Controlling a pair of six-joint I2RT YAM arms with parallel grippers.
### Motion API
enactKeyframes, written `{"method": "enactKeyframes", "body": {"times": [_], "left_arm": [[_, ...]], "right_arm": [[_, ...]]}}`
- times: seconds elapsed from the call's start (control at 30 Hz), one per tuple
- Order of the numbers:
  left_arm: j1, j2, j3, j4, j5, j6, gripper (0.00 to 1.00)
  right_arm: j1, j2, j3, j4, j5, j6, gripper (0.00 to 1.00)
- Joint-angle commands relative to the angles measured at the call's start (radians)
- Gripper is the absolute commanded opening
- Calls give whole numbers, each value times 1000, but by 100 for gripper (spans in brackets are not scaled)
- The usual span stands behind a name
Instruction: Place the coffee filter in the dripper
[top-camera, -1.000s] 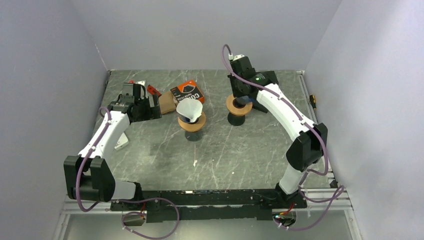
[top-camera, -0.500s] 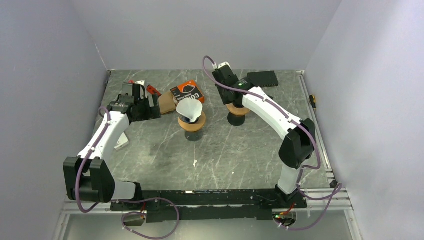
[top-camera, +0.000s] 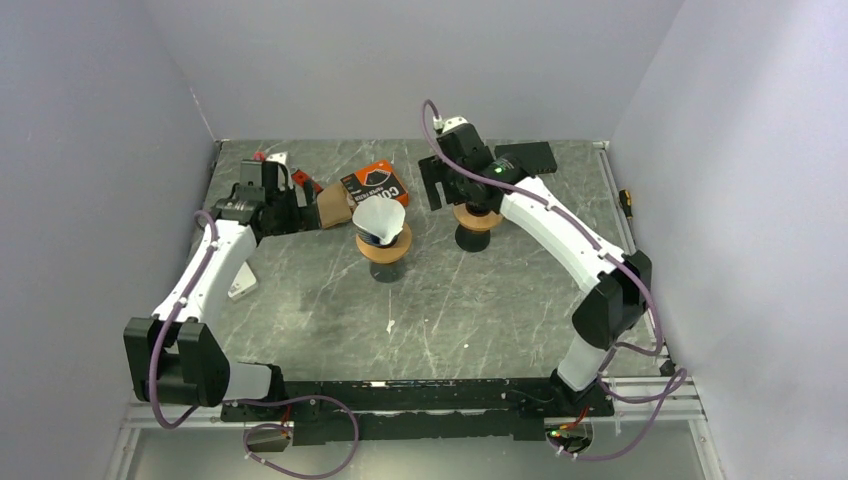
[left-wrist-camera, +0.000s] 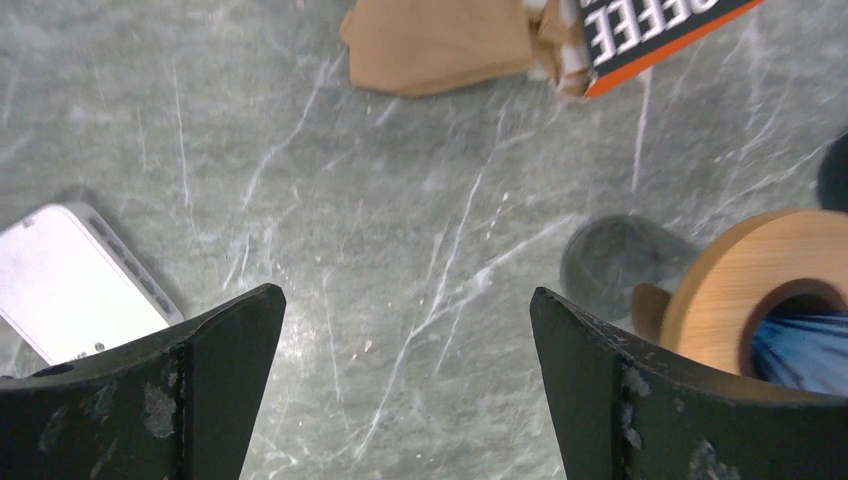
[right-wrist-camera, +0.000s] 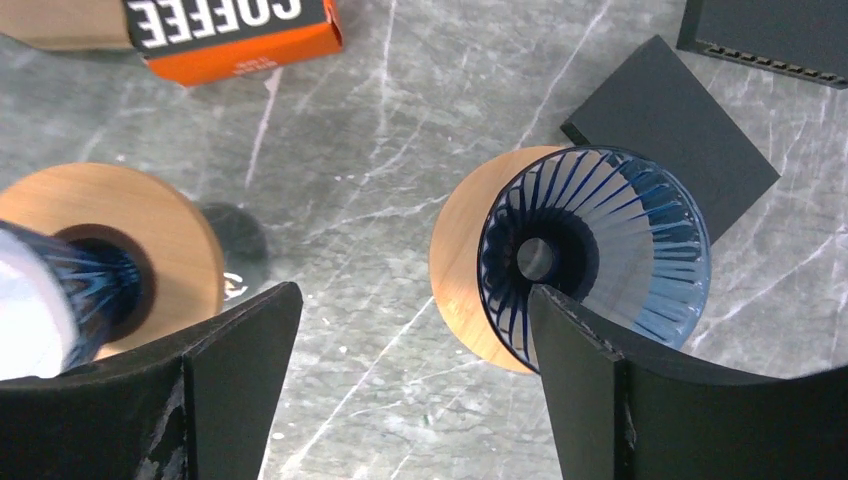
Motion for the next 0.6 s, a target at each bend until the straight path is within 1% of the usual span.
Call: {"method": "enactKeyframes", "body": {"times": [0.0, 0.07, 0.17, 0.27, 0.4, 0.47, 0.57], "left_arm": [[7, -13, 120, 33, 31, -7, 99], [7, 11, 171, 30, 61, -22, 99], [6, 67, 267, 16, 117, -44, 98], [5, 108, 342, 15, 167, -76, 97], [0, 150, 408, 69, 263, -145, 97], [-18, 182, 457, 81, 298, -162, 95], [-77, 257, 570, 59, 322, -139, 94]], "right_arm": [[-22, -94, 32, 65, -72, 44, 89], [-47, -117, 16, 78, -113, 59, 90], [-119, -157, -33, 110, -220, 87, 90], [-211, -213, -109, 167, -355, 125, 90], [-349, -298, -228, 239, -497, 180, 90], [-411, -326, -273, 258, -554, 206, 90], [-504, -354, -340, 304, -661, 246, 89]]}}
